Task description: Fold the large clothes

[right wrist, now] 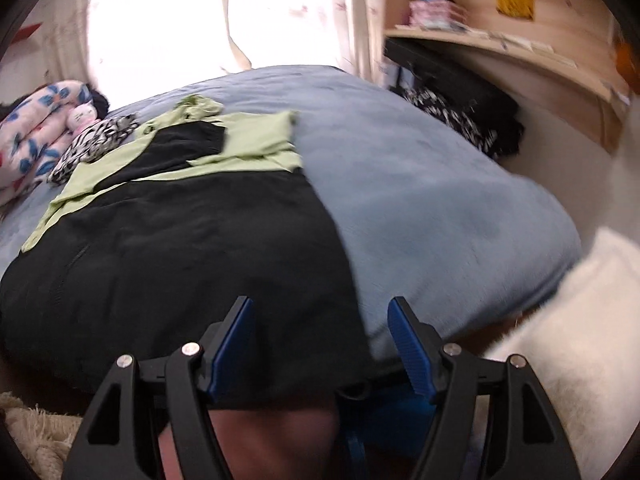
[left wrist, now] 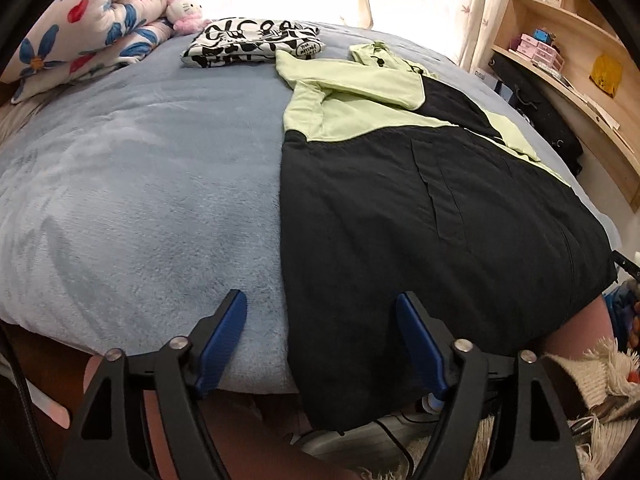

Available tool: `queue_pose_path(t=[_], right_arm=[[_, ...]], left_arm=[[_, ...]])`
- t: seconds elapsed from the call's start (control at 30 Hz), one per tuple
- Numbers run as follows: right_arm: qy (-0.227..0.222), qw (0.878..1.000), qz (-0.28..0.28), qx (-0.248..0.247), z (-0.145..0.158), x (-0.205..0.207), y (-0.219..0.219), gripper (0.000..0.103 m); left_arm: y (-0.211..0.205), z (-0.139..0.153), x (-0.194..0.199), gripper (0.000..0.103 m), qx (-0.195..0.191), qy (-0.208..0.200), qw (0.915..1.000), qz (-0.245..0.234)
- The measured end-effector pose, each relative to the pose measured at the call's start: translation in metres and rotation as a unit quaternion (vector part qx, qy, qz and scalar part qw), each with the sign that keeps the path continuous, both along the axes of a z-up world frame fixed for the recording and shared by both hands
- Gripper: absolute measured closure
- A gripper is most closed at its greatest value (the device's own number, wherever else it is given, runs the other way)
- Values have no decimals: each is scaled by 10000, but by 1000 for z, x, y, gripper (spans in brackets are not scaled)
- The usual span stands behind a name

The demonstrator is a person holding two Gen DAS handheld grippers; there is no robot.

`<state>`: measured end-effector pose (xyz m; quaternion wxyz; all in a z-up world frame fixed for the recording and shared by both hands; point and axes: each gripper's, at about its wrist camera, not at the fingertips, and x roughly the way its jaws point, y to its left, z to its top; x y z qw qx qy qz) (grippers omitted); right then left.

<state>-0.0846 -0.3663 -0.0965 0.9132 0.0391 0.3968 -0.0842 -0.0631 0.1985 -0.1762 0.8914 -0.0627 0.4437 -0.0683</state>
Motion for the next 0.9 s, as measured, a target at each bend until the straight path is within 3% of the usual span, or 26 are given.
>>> queue_pose_path(t=[0.13, 0.3, 0.4, 0.47, 0.57, 0.6, 0.63, 0.7, 0.83, 0.9], right_arm=[[54, 9992, 148, -359, -9, 0, 11, 33], [211, 9980, 357, -485, -22, 6, 23, 34], [267, 9986, 340, -289, -25, 7, 19, 37], [310, 9989, 352, -47, -27, 8, 15, 44], [347, 9985, 425, 22, -25, 9, 18, 69], [370, 9984, 429, -21, -24, 9, 20, 71], [402, 9981, 459, -81, -22, 9, 24, 74], [400, 9979, 481, -138, -19, 10, 28, 83], [254, 9984, 503, 59, -5, 12, 29, 88], [122, 9983, 527, 229, 4, 14, 29, 88]], left_arm=[[-8, -6, 5, 13, 92, 151, 9997, -149], [-12, -8, 9, 13, 147, 205, 9995, -213], [-10, -9, 9, 14, 81, 229, 9995, -193], [-12, -9, 10, 24, 94, 211, 9995, -207], [-15, -5, 7, 56, 102, 138, 9996, -217], [-14, -4, 7, 74, 20, 137, 9997, -217], [-13, -3, 8, 84, -90, 174, 9996, -204], [-10, -1, 9, 90, -287, 251, 9991, -161], [-16, 11, 10, 98, -335, 274, 9989, -201], [-15, 19, 11, 99, -667, 231, 9972, -256]])
